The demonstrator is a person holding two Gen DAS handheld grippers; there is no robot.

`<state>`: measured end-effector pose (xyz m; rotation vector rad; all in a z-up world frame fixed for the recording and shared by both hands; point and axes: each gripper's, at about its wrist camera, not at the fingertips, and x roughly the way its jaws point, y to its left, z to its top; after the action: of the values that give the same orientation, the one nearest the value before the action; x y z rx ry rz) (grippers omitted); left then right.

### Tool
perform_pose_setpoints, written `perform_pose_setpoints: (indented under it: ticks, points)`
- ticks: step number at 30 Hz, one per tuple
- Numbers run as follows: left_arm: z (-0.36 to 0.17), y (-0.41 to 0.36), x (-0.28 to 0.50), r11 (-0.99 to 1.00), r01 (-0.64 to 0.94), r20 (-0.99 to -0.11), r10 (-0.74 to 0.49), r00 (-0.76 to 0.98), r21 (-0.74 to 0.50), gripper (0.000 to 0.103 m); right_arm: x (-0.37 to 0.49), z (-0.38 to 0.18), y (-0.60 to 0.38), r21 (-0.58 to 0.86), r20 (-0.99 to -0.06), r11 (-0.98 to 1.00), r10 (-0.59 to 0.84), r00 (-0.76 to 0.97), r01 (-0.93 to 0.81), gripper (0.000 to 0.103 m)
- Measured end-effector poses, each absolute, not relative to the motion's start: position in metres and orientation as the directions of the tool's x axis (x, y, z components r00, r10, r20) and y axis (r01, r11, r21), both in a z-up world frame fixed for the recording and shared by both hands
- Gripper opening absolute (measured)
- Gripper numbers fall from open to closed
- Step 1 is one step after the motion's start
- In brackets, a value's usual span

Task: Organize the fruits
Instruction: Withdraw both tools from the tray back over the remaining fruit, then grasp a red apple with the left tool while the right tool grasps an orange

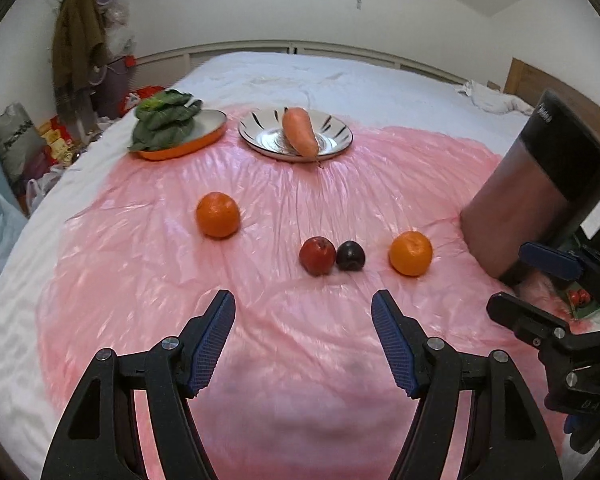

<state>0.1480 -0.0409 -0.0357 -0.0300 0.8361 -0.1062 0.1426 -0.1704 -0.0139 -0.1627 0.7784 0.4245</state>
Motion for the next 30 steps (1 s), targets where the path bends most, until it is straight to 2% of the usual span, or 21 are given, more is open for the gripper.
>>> perform_pose_setpoints:
  ticks: [9,30]
  points:
    - [-0.071,-0.044,0.192,0.987,0.158,-0.783,-0.124,0.609,-0.033,0.050,0.182,-0.048,-0.165,0.010,-0.746,0.902,0.294,0.597,-0.431,0.103]
    - [-0.090,-0.062,0.230,0.972,0.234,-0.800,-0.134,0.585,0.008,0.045,0.230,-0.082,-0.150,0.005,-0.796,0.893,0.276,0.539,-0.450,0.103]
